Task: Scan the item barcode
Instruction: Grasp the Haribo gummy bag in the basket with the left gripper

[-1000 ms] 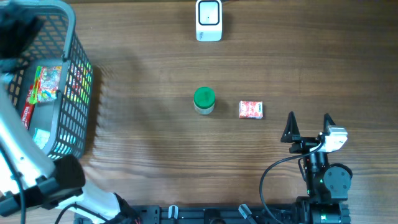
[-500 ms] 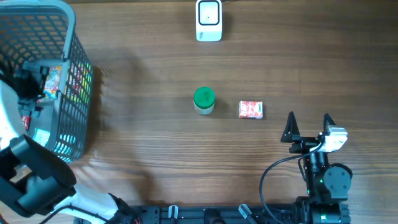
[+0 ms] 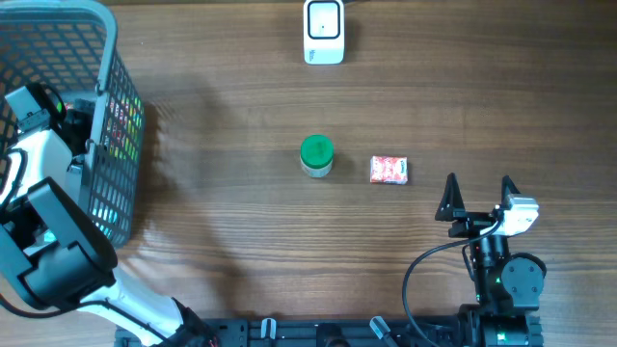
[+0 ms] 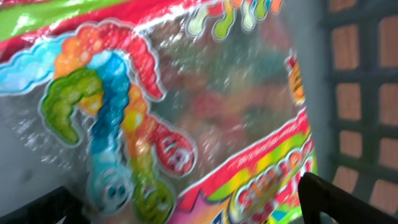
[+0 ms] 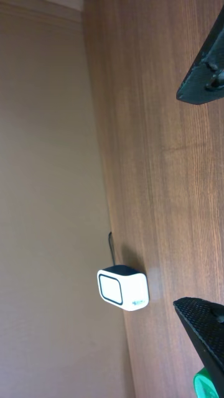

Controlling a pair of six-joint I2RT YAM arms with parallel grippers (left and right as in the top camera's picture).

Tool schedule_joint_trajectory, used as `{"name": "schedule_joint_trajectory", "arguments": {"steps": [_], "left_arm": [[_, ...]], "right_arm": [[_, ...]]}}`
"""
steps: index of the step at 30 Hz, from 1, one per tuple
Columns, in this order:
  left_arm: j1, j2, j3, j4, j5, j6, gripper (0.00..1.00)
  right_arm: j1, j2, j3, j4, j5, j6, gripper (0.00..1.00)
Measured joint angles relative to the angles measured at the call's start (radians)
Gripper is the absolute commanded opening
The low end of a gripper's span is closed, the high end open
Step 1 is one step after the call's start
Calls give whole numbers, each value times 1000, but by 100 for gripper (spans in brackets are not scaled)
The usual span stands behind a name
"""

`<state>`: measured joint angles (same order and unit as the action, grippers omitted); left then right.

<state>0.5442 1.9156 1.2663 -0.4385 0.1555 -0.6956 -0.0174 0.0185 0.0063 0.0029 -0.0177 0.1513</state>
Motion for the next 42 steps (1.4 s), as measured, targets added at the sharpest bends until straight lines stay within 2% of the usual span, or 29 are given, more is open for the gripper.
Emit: {"name": "schedule_joint_trajectory", "arguments": {"steps": [2,3,4,5,6,7,12,17,20,24,29,33,37,42], "left_arm": [[0,14,9,33,0,-2,96],[0,21,13,47,0,-3,74],[-2,27,17,55,-1,-4,46],[-3,34,21,57,-5,-6,24],[-6,44,22,54,-10,-6,8],[-10,52,23,51,-16,-6,4],[-55,65,26,30,-20,44,4],[-57,49,117,-245,-10,104,4],[-27,-24,194,-360,-4,113,4],[47,-317,359,-420,-5,116,4],[49,-673,412,-468,3,118,4],[27,-764,414,-498,18,114,4],[-35,-760,401,-542,83,114,4],[-289,-749,400,-595,140,124,4]], "right_arm": [[0,0,0,0,0,0,100],[0,0,0,0,0,0,100],[0,0,0,0,0,0,100],[0,0,0,0,0,0,100],[0,0,0,0,0,0,100],[0,0,0,0,0,0,100],[0,0,0,0,0,0,100],[0,0,0,0,0,0,100],[0,0,0,0,0,0,100],[0,0,0,0,0,0,100],[0,0,0,0,0,0,100],[0,0,0,0,0,0,100],[0,0,0,0,0,0,100],[0,0,0,0,0,0,100]]}}
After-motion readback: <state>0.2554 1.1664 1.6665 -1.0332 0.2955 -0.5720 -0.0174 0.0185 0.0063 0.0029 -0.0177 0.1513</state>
